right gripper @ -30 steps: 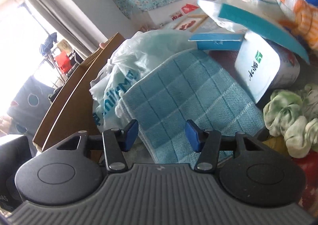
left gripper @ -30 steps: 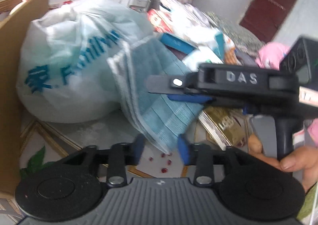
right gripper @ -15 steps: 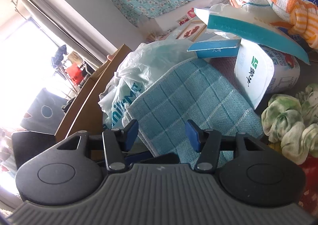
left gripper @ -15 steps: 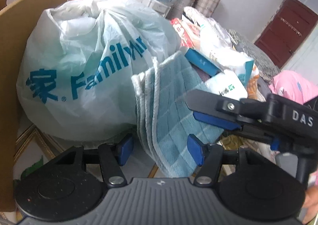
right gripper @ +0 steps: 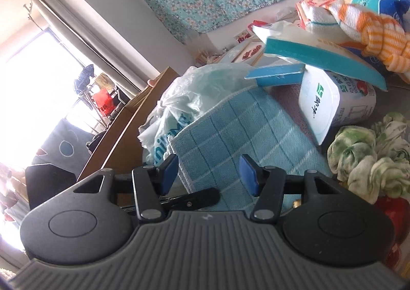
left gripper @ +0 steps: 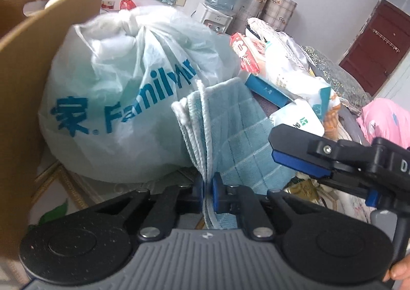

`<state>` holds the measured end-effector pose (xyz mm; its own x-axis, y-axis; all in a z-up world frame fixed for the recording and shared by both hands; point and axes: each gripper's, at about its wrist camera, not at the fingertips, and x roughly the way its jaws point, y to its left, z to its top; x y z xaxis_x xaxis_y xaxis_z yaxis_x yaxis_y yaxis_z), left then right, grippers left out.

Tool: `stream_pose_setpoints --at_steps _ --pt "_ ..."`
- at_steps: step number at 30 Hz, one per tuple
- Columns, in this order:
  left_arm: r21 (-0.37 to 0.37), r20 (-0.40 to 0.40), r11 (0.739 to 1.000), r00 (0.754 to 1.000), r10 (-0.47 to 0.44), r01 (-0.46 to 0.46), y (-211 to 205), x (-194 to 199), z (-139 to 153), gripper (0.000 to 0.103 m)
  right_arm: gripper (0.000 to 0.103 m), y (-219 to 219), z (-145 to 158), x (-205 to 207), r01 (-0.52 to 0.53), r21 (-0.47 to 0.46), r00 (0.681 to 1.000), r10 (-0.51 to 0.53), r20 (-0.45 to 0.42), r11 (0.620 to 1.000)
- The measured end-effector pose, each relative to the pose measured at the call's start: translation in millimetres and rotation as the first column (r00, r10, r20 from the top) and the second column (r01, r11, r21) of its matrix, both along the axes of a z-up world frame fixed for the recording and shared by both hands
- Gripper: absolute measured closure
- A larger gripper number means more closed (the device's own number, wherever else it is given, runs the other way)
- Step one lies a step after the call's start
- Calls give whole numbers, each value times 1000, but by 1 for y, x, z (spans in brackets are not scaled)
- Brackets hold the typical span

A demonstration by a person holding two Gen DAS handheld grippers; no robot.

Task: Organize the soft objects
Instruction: 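Grasp the edge of the blue checked towel with the left tool, then lift the blue towel edge with the left tool while the right tool approaches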

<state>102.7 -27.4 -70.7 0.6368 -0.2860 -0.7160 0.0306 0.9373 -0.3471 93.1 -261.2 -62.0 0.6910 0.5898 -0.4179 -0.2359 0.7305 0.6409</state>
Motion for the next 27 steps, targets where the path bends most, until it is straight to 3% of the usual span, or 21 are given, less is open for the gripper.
stream_pose_setpoints --at_steps 7,15,17,22,27 --pt "-24 -67 1000 998 13 -15 29 -34 14 96 51 17 10 -18 -45 1 999 45 -9 999" --pt "-26 -84 996 993 84 -86 69 -78 24 96 61 41 -7 -34 -143 103 984 152 -95 984" --pt "-39 -72 995 993 91 -94 72 -81 26 96 64 47 -17 -33 -154 123 976 170 -135 980" --pt "-67 -33 996 997 65 -67 61 -76 30 96 70 55 -41 -29 -119 69 961 132 -242 990" --pt "-71 -10 997 1000 19 -19 48 -64 31 96 70 47 -33 -36 -86 54 972 96 -215 995"
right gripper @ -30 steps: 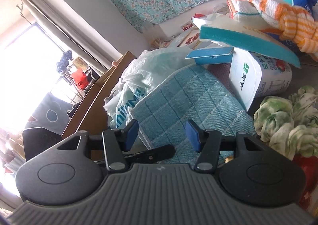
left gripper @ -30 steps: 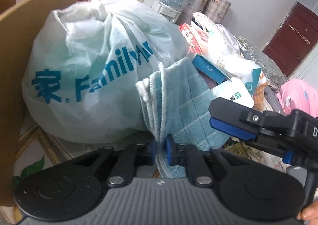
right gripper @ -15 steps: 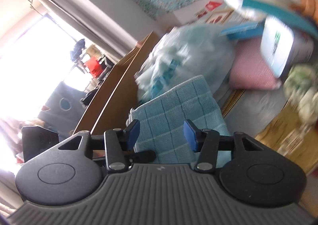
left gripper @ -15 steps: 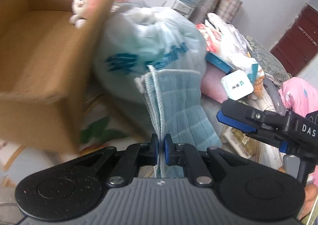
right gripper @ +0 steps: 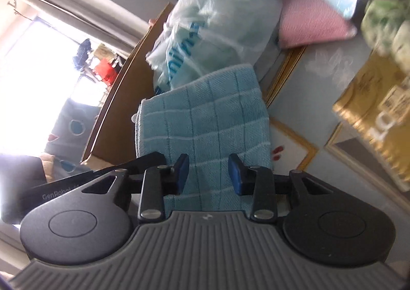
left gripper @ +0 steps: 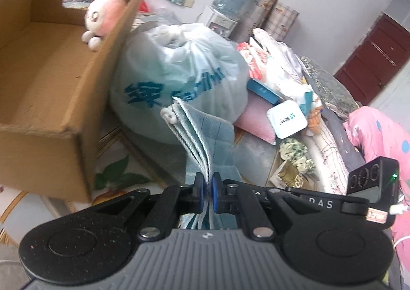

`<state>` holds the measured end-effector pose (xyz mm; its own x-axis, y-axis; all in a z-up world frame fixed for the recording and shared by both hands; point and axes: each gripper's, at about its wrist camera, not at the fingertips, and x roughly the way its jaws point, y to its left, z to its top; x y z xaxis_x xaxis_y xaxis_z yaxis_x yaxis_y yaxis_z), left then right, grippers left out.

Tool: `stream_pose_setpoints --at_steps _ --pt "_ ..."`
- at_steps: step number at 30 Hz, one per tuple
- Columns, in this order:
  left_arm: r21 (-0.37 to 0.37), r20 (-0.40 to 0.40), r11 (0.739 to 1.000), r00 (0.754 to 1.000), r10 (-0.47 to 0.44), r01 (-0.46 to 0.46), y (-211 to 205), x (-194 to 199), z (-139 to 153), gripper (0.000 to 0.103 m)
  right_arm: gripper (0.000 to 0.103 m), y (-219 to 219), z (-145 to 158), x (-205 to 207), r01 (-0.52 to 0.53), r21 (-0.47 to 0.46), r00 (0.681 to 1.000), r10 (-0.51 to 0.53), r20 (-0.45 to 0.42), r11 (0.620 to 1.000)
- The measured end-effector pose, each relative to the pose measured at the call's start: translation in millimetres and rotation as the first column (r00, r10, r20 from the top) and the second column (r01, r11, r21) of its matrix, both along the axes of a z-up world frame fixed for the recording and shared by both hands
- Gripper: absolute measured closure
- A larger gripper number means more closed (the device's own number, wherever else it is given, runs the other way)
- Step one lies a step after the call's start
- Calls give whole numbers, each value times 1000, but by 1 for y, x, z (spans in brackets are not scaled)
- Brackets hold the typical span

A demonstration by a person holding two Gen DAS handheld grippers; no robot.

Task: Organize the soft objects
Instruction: 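Lift the blue towel edge with the left tool while the right tool approaches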

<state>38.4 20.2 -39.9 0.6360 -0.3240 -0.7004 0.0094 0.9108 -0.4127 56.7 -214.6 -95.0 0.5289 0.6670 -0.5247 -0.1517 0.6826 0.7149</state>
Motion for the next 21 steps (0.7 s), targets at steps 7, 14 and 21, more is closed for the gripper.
stream_pose_setpoints --at_steps 7,14,21 --pt "-12 11 997 998 -70 70 -19 18 -4 96 70 -17 23 -12 76 -68 994 -70 80 995" --pt "-17 15 995 995 -103 103 -26 27 -5 96 70 -31 31 -12 122 -99 989 -111 101 988" --pt "-24 28 998 998 -50 51 -6 16 2 96 71 -4 2 2 1 -46 999 -2 -33 999"
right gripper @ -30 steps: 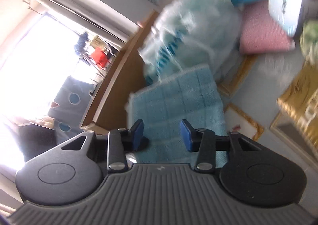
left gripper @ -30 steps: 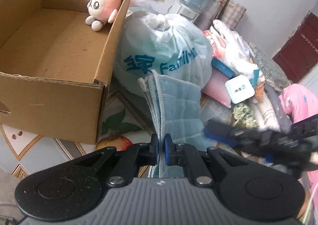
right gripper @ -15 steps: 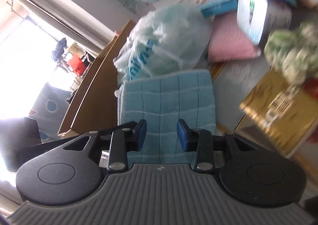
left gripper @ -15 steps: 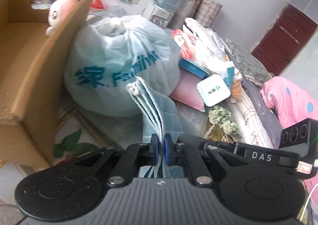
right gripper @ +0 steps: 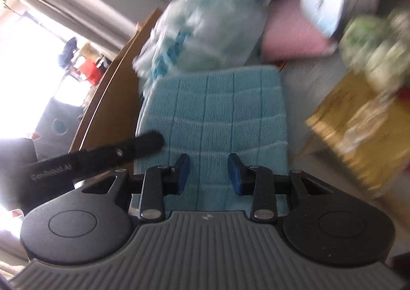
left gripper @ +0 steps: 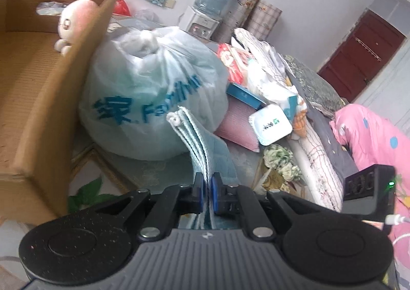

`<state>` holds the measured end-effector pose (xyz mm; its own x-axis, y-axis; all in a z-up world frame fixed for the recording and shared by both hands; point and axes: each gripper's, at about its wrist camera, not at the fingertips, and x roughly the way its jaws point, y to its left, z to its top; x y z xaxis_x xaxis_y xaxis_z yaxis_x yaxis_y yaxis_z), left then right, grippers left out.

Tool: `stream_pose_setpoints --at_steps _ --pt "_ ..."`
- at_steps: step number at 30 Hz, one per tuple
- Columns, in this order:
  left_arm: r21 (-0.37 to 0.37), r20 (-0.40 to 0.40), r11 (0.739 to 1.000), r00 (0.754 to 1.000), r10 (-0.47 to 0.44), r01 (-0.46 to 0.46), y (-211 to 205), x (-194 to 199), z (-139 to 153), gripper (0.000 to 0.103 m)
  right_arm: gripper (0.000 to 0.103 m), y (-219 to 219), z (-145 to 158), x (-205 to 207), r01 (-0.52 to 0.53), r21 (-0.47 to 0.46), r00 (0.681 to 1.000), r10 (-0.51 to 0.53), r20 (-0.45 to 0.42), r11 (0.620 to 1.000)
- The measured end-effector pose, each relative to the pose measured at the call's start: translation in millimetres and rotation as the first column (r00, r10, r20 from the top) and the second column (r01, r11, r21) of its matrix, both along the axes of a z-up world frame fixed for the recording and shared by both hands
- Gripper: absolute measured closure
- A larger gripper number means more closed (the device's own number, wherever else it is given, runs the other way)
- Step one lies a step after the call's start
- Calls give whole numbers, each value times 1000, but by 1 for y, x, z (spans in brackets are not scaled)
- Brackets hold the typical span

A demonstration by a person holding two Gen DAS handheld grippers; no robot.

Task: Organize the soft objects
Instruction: 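Lift the blue towel edge with the left tool while the right tool approaches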

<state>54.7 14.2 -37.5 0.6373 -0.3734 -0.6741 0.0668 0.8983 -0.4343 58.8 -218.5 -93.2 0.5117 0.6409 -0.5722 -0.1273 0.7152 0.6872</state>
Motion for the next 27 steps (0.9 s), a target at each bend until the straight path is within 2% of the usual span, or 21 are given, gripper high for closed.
stream_pose_setpoints --at_steps 2,6,13,16,19,27 --pt "20 1 1000 1000 14 -14 5 -4 1 96 71 12 -8 4 -48 47 998 49 -25 998" --pt "32 -10 999 1000 23 -23 8 -4 -3 96 72 27 -10 6 -79 45 997 80 -9 996" --pt "38 5 999 1000 -11 11 1 0 -5 96 70 4 12 -23 29 -61 997 -24 79 998" --pt "29 7 999 999 -34 34 -2 1 -5 96 71 -4 8 -28 69 -102 996 -62 71 992" --pt "16 8 997 997 -74 74 -10 3 -4 95 73 -12 -3 -29 85 -66 995 -82 60 994" --pt "-54 -46 987 987 -153 151 -29 18 -20 94 74 -19 -6 -35 102 -36 993 -100 64 994"
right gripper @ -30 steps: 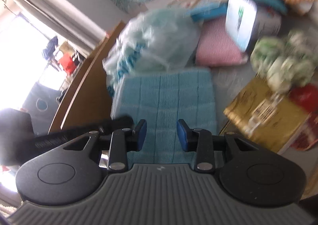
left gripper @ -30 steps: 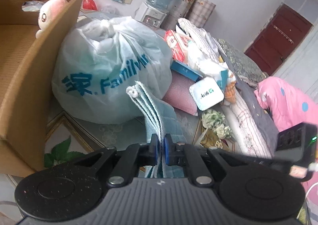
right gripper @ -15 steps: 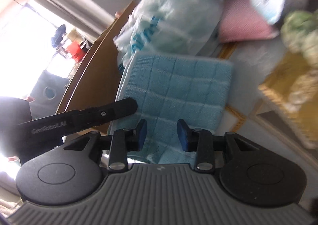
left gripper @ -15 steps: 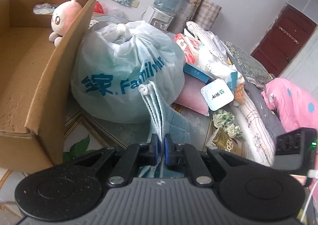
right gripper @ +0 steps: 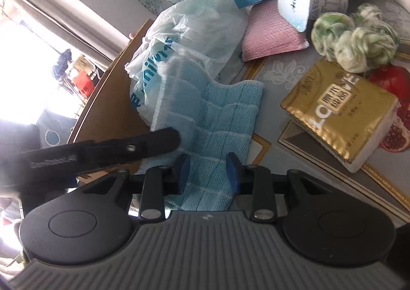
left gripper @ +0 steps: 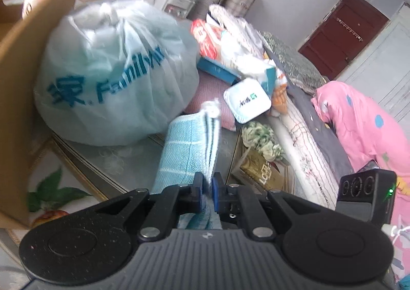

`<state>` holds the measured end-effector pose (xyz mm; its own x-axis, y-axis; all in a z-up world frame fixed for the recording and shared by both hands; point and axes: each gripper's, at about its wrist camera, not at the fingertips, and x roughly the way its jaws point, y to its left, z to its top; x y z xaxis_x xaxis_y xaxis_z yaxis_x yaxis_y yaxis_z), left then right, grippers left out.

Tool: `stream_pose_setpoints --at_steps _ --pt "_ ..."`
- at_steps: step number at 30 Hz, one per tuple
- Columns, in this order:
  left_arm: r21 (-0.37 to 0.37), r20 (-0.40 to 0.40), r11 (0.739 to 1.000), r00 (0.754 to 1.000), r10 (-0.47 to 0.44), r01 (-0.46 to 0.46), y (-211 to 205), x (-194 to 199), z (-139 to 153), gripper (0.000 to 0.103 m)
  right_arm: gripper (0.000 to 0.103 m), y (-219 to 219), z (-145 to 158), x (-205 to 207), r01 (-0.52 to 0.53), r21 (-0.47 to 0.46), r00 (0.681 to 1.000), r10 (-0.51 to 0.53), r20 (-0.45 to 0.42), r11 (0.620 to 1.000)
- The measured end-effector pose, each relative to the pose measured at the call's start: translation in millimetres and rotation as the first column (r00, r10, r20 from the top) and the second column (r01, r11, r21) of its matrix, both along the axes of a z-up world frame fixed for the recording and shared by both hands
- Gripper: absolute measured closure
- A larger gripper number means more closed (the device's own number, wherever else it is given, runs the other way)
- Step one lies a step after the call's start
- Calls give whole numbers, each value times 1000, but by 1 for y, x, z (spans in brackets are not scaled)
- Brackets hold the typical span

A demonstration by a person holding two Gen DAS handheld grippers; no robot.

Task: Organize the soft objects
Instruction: 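Lift the blue towel edge with the left tool while the right tool approaches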

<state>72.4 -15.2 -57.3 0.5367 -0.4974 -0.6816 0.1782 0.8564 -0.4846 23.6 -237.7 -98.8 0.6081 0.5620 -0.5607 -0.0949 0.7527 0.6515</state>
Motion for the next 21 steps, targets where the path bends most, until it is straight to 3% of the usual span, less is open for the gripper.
stream_pose_setpoints --at_steps 7,11,13,21 --pt "-9 -38 1000 999 -13 13 -5 6 -11 94 71 -16 15 -18 62 -54 997 -60 38 997" --pt "-18 -44 999 999 -27 27 -9 7 -14 93 71 -28 21 -21 104 -30 993 -102 64 994" --pt "-26 -54 999 998 -46 44 -11 8 -15 83 71 -33 23 -20 113 3 991 -112 75 994" --pt "-56 -83 995 993 -87 82 -13 4 -19 62 71 -22 27 1 34 125 995 -45 86 992"
